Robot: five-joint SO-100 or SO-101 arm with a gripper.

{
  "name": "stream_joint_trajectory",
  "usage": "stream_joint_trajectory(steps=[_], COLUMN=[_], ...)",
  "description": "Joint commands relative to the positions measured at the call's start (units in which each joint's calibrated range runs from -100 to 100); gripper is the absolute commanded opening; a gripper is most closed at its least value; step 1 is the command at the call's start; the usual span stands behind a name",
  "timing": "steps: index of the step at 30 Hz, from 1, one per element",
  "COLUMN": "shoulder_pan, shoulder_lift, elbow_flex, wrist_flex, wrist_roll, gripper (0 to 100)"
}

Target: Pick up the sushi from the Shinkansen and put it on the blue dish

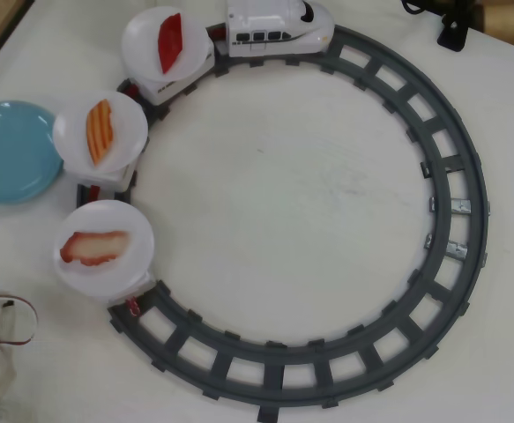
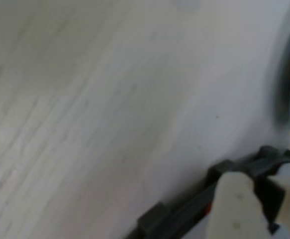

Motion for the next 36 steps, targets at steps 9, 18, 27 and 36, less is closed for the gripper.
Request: stream_joint_trajectory(steps=[9,18,27,36], shoulder_pan=[0.66,0.66,0.75,6.21], shoulder_lift=[-0.03,12.41,44.01,66.91], elbow_flex=[-10.86,-22.13,-46.66,-68.93], wrist_flex=[3.68,3.26,-0.56,0.12], wrist_roll=[2.87,2.45,2.35,2.35], gripper=[4,5,5,10])
